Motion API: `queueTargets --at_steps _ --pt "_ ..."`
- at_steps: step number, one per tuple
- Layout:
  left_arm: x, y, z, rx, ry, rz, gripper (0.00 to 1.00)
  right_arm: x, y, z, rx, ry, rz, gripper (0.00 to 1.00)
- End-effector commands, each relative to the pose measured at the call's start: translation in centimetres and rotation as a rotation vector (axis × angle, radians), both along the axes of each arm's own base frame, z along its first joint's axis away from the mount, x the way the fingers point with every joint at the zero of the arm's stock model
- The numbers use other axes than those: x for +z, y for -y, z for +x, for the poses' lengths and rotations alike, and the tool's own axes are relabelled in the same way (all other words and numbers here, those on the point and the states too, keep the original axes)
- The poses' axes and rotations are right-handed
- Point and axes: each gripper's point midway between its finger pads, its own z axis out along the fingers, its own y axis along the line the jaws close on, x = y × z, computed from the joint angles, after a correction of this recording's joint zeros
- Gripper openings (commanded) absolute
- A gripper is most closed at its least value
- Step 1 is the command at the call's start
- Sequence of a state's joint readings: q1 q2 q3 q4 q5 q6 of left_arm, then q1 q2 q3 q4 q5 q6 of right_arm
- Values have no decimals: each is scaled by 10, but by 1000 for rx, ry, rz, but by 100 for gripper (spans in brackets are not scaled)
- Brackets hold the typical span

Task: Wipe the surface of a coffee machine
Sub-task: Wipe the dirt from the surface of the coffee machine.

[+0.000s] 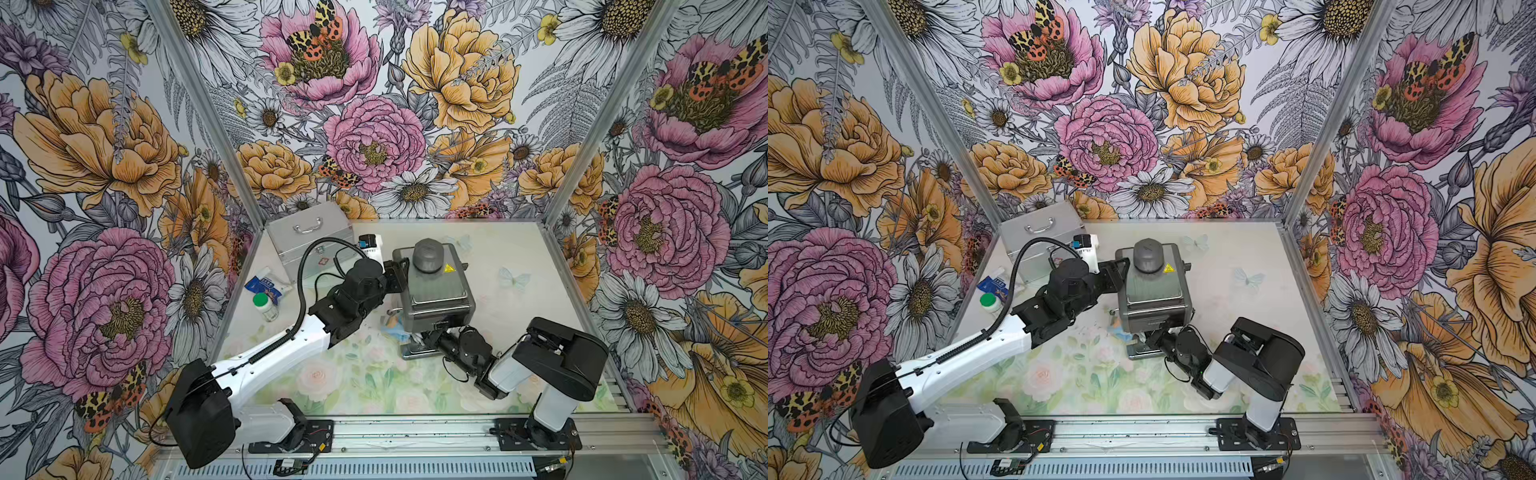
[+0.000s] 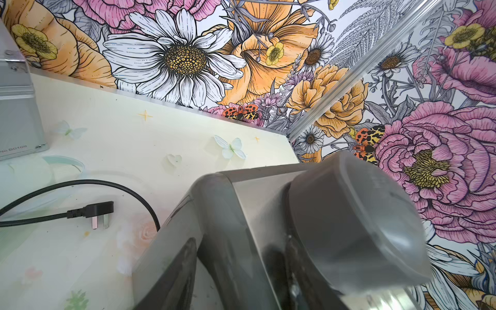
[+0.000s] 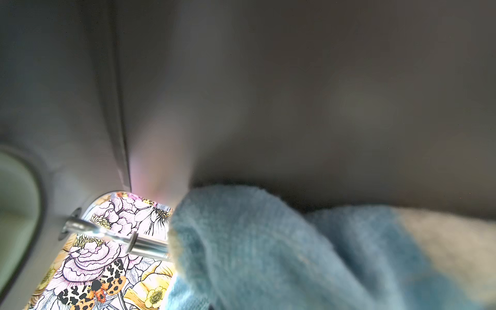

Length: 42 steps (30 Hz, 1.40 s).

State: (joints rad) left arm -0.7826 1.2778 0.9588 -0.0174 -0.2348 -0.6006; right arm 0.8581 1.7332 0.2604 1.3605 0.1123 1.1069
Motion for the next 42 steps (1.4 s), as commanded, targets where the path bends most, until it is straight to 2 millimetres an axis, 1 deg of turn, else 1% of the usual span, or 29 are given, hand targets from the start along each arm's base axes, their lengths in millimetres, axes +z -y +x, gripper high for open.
queueTargets --at_steps 1,4,8,12,16,22,26,27,28,29,32,33,35,38,42 --pt "-85 8 -30 -129 -219 172 52 11 20 7 -81 39 9 0" --pt "-86 5 -30 -121 -220 177 52 11 40 7 -113 40 6 0" --pt "-85 4 -31 -121 -223 180 52 4 71 9 -159 18 -7 0" --pt "-87 4 -31 -122 -225 183 52 -4 87 4 -178 2 -30 0" --pt "-87 4 -31 -125 -222 188 52 -13 82 -1 -144 -19 -53 0" --pt "-85 4 -31 -124 -220 182 52 -22 61 -7 -97 -37 -70 0" --pt "-83 4 -31 -126 -218 183 53 -22 37 -6 -39 -45 -53 0" --pt "-82 4 -31 -124 -217 184 53 -22 27 -10 -9 -43 -52 0" --pt "-82 3 -31 -123 -217 186 53 -22 20 -11 4 -45 -47 0" --pt "-81 3 -31 -121 -215 186 53 -24 12 -12 20 -50 -45 0" --pt "-78 2 -31 -119 -210 183 53 -32 -2 -15 42 -69 -45 0" --pt "-77 2 -31 -119 -208 183 53 -33 -2 -16 38 -71 -49 0" --pt "-76 0 -32 -117 -206 186 53 -34 6 -17 13 -69 -61 0" --pt "-76 -1 -32 -115 -206 191 53 -33 22 -21 -16 -55 -81 0" --pt "-76 -2 -32 -112 -205 191 53 -40 47 -24 -59 -72 -107 0"
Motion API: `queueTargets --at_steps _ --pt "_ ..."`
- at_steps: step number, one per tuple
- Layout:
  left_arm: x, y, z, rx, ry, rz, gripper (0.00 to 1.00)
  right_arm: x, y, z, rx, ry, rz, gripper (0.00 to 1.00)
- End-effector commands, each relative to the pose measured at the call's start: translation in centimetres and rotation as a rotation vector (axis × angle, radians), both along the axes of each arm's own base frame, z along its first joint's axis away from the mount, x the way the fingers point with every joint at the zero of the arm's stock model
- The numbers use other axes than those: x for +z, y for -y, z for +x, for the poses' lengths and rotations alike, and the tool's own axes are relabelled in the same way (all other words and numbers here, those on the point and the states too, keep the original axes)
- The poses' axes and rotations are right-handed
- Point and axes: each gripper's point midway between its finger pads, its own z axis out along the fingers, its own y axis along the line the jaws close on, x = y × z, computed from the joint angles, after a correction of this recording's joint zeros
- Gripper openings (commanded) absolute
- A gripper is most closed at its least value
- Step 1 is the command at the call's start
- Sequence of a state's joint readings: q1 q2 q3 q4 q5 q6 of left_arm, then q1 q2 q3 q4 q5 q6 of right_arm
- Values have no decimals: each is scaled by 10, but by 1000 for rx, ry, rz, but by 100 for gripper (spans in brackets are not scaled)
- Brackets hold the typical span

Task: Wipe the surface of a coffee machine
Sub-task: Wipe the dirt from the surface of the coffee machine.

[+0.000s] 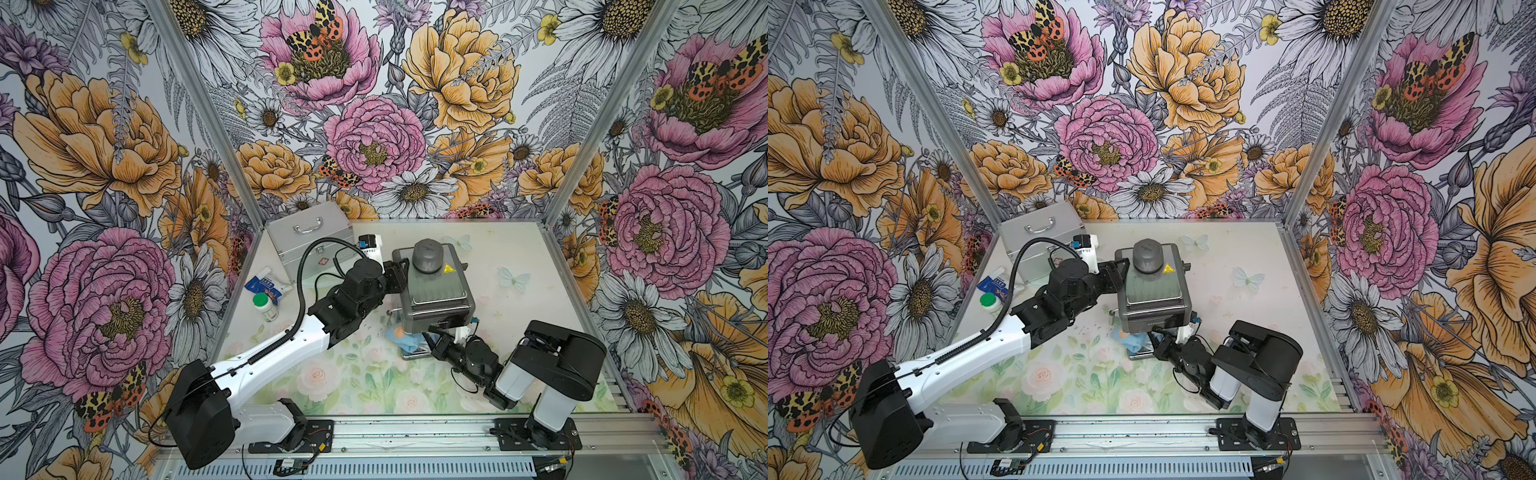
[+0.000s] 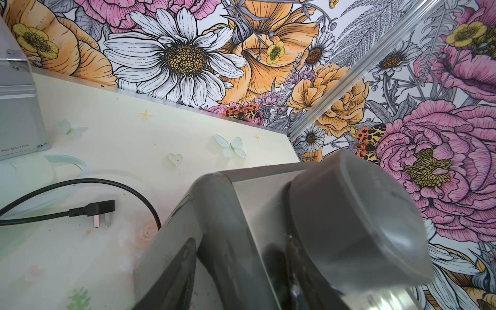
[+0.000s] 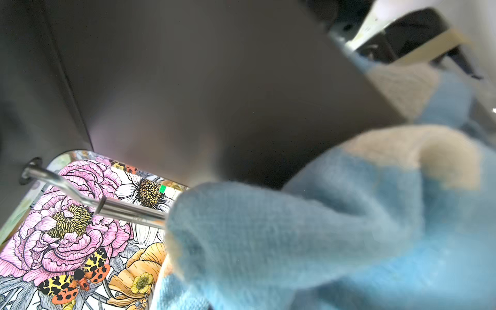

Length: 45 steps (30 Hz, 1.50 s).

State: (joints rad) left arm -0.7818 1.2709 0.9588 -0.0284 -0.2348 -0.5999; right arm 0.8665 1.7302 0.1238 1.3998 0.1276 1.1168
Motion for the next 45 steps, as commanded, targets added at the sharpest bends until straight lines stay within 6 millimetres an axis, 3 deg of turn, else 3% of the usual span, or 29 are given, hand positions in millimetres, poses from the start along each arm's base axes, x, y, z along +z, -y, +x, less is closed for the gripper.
queueTargets --at_steps 1,8,15,19,25,30,33,37,39,42,45 --pt "-75 0 -31 -112 -202 186 53 -11 26 0 -58 -12 -51 0" --pt "-69 -4 -32 -110 -191 186 53 -17 63 0 -123 -37 -70 0" --pt "-63 -9 -32 -101 -179 191 54 -12 73 -4 -128 -51 -141 0" --pt "-67 -8 -32 -101 -190 192 54 14 91 -6 -176 -10 -239 0" --pt "-63 -12 -30 -88 -180 191 54 54 158 -21 -360 42 -385 0" --pt "-57 -18 -31 -80 -169 186 54 68 177 -24 -414 42 -448 0" --pt "-52 -21 -33 -75 -161 187 55 90 178 -17 -423 66 -511 0" --pt "-44 -26 -34 -67 -146 195 55 118 164 -4 -364 87 -590 0" --pt "-41 -25 -33 -70 -142 191 55 104 149 0 -294 25 -603 0" --pt "-43 -23 -32 -72 -151 188 55 65 122 1 -195 -51 -540 0" --pt "-47 -22 -31 -71 -158 195 55 49 121 3 -206 -59 -511 0"
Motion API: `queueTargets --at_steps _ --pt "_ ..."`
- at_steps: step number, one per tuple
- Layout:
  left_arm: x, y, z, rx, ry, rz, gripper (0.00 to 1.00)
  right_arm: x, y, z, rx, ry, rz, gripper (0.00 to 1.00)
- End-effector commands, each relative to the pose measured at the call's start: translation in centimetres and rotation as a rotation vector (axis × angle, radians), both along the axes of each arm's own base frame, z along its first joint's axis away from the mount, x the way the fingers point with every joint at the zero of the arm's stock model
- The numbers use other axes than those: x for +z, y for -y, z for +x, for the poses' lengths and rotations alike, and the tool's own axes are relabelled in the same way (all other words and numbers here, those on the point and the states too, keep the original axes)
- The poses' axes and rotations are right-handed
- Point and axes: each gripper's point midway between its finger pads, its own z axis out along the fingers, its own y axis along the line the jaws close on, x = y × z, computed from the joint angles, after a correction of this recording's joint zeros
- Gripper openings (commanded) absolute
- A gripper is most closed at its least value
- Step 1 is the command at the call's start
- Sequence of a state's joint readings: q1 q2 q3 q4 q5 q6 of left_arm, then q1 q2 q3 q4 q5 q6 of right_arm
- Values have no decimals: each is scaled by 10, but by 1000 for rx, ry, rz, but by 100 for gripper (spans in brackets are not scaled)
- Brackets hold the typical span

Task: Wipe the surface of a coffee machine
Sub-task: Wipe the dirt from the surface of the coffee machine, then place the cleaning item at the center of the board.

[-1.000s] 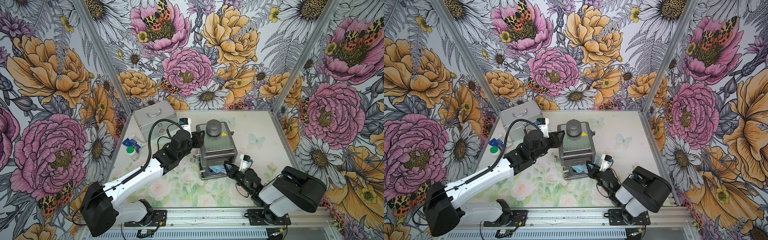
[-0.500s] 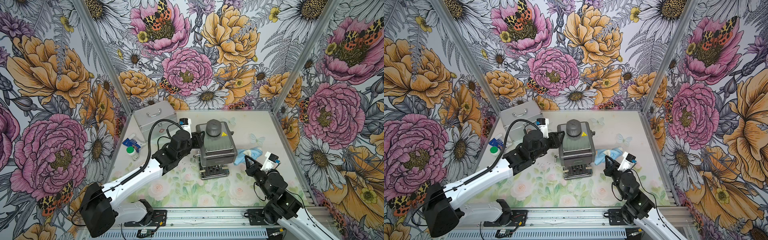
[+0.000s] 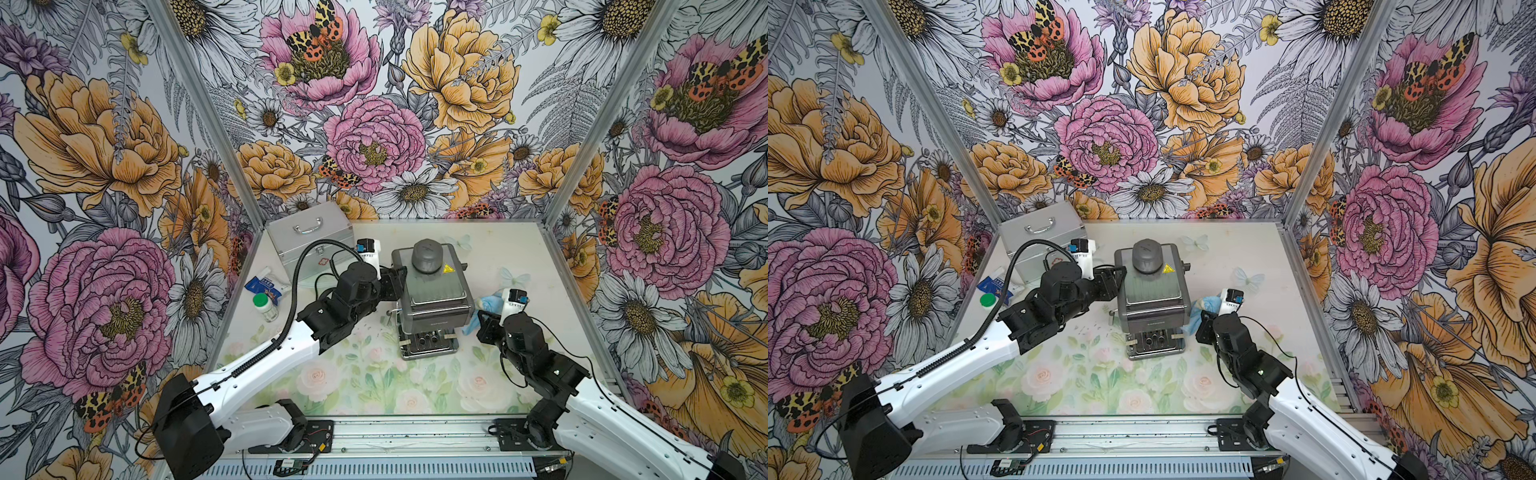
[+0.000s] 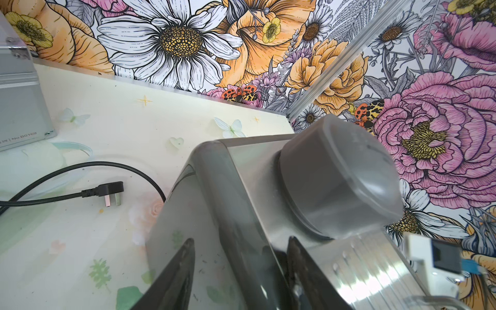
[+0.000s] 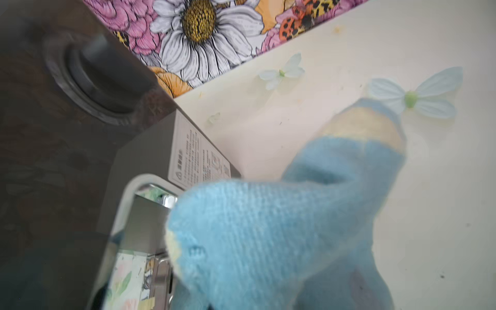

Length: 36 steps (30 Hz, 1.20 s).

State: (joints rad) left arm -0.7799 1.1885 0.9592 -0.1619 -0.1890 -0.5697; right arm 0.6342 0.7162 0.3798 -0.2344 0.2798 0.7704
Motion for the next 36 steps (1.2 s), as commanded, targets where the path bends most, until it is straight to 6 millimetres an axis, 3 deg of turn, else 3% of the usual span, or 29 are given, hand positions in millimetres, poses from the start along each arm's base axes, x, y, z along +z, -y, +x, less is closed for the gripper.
queueTargets --at_steps 1,8,15,17,19,21,26,28,32,33,34,36 --pt "-50 -10 -10 -24 -125 152 55 -9 -8 1 31 -4 37 0" --pt "-49 -12 -10 -31 -112 180 56 -36 -21 17 127 -167 -77 0" --pt "-24 -31 -6 17 -41 277 61 12 16 61 7 -98 -131 0" --pt "-13 -41 -4 51 -17 306 69 15 29 73 -34 -126 -129 0" --pt "-1 -51 -4 89 8 325 87 1 39 84 -66 -191 -123 0" --pt "6 -57 -5 112 24 320 97 -18 40 94 -65 -265 -105 0" --pt "5 -69 -3 159 18 302 99 -48 42 125 -46 -341 -117 0" --pt "2 -74 0 181 7 301 99 -49 40 139 -24 -326 -123 8" --pt "1 -82 5 217 5 306 99 -45 46 147 -33 -329 -144 31" --pt "5 -84 5 225 14 310 99 -42 49 146 -44 -323 -152 39" --pt "9 -86 5 231 28 320 99 -39 54 144 -61 -321 -166 54" --pt "17 -93 5 255 51 360 99 -29 63 138 -99 -315 -194 68"
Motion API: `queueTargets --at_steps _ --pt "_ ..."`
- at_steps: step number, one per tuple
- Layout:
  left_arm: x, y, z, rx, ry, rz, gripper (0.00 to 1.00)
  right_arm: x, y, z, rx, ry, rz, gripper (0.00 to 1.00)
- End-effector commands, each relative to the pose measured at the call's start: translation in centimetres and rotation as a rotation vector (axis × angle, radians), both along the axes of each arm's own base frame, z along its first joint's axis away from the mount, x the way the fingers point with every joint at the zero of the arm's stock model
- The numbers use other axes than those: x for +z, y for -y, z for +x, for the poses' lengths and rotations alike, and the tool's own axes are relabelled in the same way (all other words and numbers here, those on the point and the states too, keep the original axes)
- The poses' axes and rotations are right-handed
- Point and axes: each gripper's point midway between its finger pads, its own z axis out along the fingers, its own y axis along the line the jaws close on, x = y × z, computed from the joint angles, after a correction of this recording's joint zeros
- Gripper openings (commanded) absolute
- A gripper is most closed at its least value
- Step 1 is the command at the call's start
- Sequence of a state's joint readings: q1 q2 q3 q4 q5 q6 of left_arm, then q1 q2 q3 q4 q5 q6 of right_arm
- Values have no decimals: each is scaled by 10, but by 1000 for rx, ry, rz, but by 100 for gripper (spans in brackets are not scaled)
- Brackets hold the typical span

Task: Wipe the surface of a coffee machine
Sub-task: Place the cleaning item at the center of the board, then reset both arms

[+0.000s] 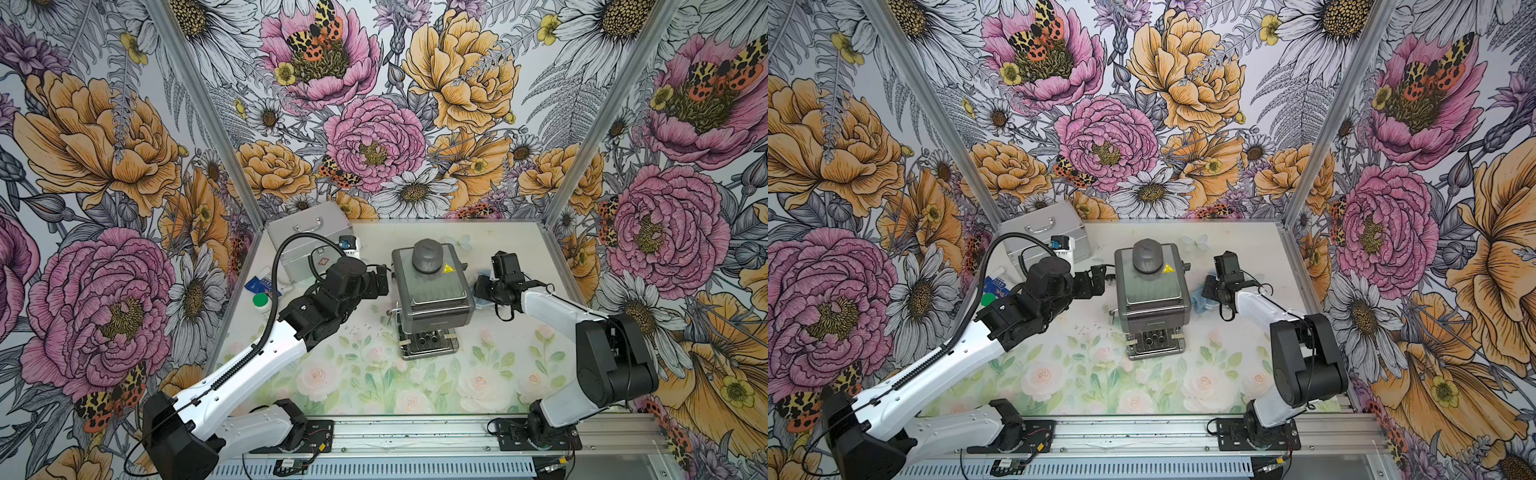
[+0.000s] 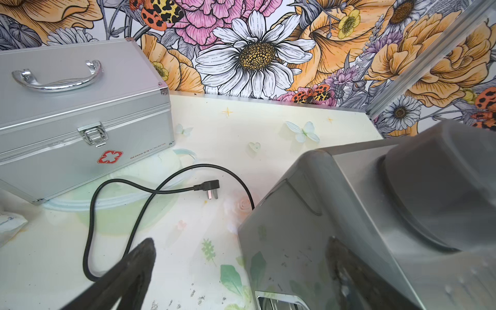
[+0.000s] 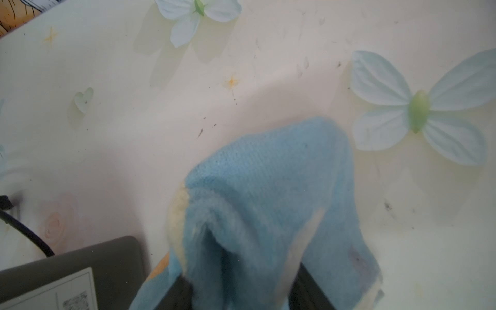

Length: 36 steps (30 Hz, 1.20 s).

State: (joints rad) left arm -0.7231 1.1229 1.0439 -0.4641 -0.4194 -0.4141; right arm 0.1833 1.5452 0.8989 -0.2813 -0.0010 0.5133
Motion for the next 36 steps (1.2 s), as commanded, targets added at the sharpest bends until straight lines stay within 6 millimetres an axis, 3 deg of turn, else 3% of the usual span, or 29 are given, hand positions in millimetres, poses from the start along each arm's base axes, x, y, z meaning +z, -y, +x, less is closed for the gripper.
queueTargets --at_steps 1,2,3,6,9,12,16,20,22,25,28,30,31,33,34,36 --pt "18 -23 1 85 53 88 99 31 15 -2 -34 56 -70 78" --pt "24 -34 2 142 76 132 99 42 20 -5 -44 79 -99 81" --pt "34 -44 2 197 106 173 99 56 27 -9 -57 108 -130 99" --pt "56 -61 0 271 151 240 99 105 48 -19 -109 200 -225 100" --pt "65 -76 0 282 185 304 99 147 55 -31 -104 296 -311 100" --pt "50 -103 7 317 145 259 99 169 75 -33 -184 339 -379 100" --pt "33 -116 14 278 100 73 99 158 81 -16 -134 264 -441 100" --pt "40 -123 11 302 130 59 99 120 81 1 -110 148 -367 100" --pt "39 -126 12 309 132 86 99 114 77 2 -88 138 -347 100" --pt "45 -134 13 363 151 99 99 133 77 2 -92 207 -351 100" --pt "61 -131 15 346 198 109 99 165 81 -1 -108 292 -369 100" --pt "65 -131 14 335 220 112 99 175 86 -5 -113 324 -403 100" --pt "61 -130 17 309 224 136 99 173 86 -5 -106 331 -414 100" --pt "30 -101 33 29 220 278 99 137 75 2 37 303 -456 100" --pt "9 -104 40 38 169 304 99 121 62 6 138 296 -451 100" --pt "-24 -115 52 80 111 314 99 90 62 15 149 284 -462 100"
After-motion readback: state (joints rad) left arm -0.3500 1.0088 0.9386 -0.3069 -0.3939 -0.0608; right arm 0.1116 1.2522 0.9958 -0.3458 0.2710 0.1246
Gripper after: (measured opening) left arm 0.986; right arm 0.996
